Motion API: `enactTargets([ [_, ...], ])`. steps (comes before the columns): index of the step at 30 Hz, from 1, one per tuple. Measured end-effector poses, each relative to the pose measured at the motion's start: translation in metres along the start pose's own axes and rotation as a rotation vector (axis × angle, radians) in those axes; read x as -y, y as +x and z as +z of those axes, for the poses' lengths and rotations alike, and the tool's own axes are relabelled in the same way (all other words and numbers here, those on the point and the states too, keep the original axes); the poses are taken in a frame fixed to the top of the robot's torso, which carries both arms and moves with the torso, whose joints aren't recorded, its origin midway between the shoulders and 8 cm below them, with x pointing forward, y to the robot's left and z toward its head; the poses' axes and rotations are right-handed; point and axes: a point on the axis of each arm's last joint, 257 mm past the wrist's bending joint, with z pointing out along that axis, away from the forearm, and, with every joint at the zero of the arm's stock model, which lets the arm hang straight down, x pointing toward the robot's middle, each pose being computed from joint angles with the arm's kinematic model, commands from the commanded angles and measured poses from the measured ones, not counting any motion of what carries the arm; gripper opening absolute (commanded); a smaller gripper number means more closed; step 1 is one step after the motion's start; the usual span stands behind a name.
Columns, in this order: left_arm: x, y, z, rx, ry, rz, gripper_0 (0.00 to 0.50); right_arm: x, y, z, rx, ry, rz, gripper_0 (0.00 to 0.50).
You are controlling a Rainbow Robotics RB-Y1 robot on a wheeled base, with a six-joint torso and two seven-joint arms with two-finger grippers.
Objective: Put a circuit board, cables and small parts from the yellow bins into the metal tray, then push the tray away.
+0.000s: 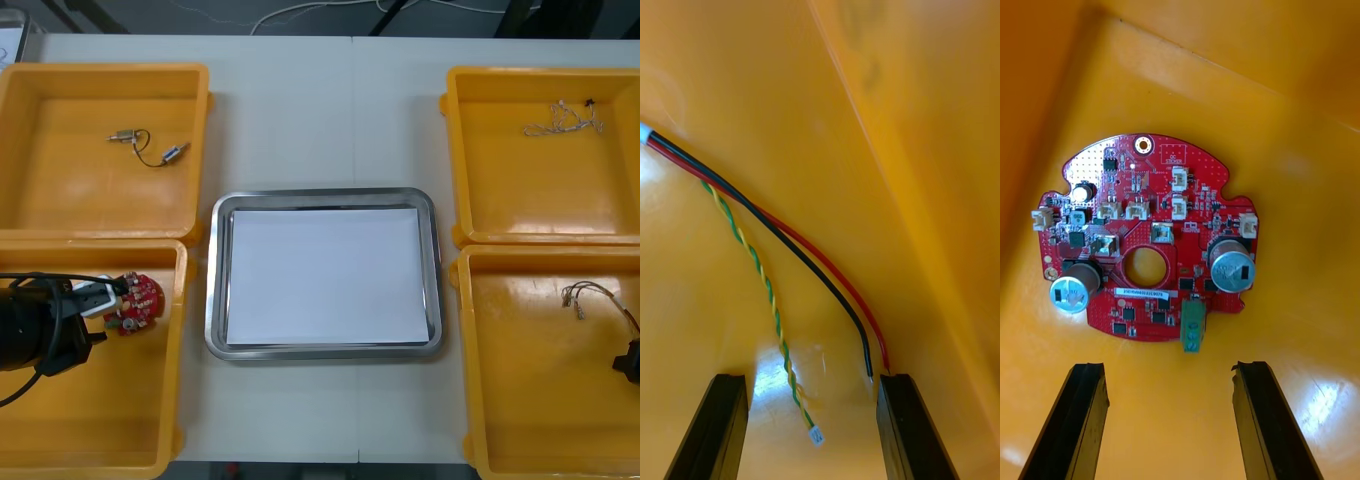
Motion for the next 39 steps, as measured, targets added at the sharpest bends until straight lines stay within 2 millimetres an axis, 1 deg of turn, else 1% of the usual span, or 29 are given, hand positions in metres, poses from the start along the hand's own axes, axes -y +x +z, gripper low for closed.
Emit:
enactTargets([
  [2, 0.001, 0.000, 0.007, 0.007, -0.003, -0.007, 0.493, 0.000, 0.000, 0.000, 0.000, 0.000, 0.000, 0.500],
  [4, 0.004, 0.002, 0.013, 0.008, 0.002, -0.013, 0.493, 0.000, 0.000, 0.000, 0.000, 0.000, 0.000, 0.402],
  [5, 0.005, 0.003, 0.015, 0.006, 0.005, -0.014, 0.492, 0.000, 0.000, 0.000, 0.000, 0.000, 0.000, 0.343],
  [6, 0.007, 0.004, 0.016, 0.002, 0.008, -0.015, 0.491, 0.000, 0.000, 0.000, 0.000, 0.000, 0.000, 0.343],
  [7, 0.007, 0.005, 0.017, -0.001, 0.009, -0.014, 0.486, 0.000, 0.000, 0.000, 0.000, 0.000, 0.000, 0.096],
  [8, 0.007, 0.005, 0.017, -0.002, 0.008, -0.013, 0.480, 0.000, 0.000, 0.000, 0.000, 0.001, 0.000, 0.036],
  [10, 0.006, 0.005, 0.019, -0.004, 0.001, -0.008, 0.470, 0.000, 0.000, 0.000, -0.001, 0.001, 0.000, 0.000],
  [15, 0.006, 0.006, 0.022, -0.007, -0.006, -0.004, 0.450, 0.000, 0.002, -0.001, -0.017, 0.008, -0.002, 0.000],
  [21, 0.008, 0.007, 0.023, -0.008, -0.002, -0.005, 0.387, -0.004, 0.005, -0.001, -0.045, 0.011, -0.008, 0.000],
  [27, 0.008, 0.006, 0.024, -0.006, 0.001, -0.007, 0.375, -0.013, 0.004, -0.006, -0.084, 0.020, -0.027, 0.000],
  [34, 0.010, 0.003, 0.024, 0.008, 0.009, -0.013, 0.375, -0.023, 0.010, -0.021, -0.150, 0.045, -0.068, 0.000],
  [37, 0.011, 0.002, 0.024, 0.010, 0.010, -0.014, 0.352, -0.028, 0.010, -0.027, -0.159, 0.045, -0.084, 0.000],
  [38, 0.011, 0.002, 0.024, 0.010, 0.010, -0.015, 0.327, -0.029, 0.011, -0.028, -0.164, 0.045, -0.090, 0.000],
  [39, 0.011, 0.002, 0.024, 0.011, 0.010, -0.016, 0.313, -0.030, 0.013, -0.030, -0.170, 0.047, -0.095, 0.000],
])
